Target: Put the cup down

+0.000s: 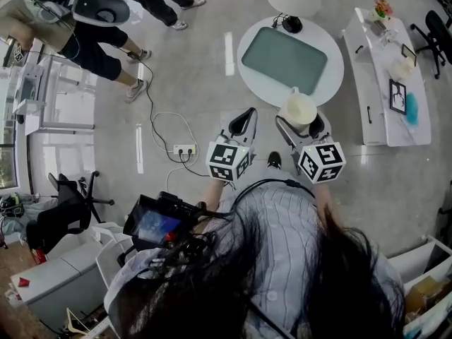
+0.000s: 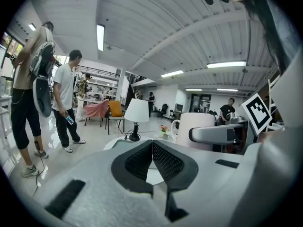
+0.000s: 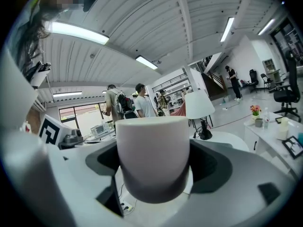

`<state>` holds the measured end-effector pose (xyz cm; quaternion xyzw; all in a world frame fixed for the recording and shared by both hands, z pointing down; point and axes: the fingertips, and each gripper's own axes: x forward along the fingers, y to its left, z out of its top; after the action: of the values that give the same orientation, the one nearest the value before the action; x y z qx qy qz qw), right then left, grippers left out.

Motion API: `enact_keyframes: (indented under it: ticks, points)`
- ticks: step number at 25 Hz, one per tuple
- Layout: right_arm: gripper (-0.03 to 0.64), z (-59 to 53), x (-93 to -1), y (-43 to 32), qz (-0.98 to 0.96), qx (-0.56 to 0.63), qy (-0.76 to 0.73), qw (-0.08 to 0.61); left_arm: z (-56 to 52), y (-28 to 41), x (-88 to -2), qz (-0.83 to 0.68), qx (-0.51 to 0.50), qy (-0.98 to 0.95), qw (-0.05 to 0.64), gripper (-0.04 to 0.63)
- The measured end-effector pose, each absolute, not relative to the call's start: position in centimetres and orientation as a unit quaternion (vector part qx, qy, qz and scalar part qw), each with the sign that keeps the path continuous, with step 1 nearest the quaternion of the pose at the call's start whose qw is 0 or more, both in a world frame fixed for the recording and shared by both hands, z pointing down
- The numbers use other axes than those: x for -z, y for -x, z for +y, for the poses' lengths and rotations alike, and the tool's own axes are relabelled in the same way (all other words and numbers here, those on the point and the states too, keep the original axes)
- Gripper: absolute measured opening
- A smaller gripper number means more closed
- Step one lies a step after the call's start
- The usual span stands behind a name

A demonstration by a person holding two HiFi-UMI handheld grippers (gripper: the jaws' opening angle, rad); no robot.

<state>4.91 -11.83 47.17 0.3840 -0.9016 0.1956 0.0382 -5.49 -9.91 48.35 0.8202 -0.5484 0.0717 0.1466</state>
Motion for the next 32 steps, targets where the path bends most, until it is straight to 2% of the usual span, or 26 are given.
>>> enact_keyframes:
  ticks: [12,21,32]
  points:
    - [0.42,-15.3,-46.9,-5.9,-0.902,-0.203,-0.38,0.027,-12.8,2.8,-47.4,-0.534,-0.096,-0.832,0.117,0.015]
    - [0.42,-16.5,-47.3,-5.4,-0.904,-0.201,-0.376,0.036,-13.8,4.7,-47.8,-0.556,-0.084,-0.817,0.133,0.015]
    - [0.42,-21.7,-48.9,-4.2,-0.885,-0.211,-0.413,0.051,-20.2,7.3,-48.5,-0.532,-0.085,-0.83,0.143,0.015]
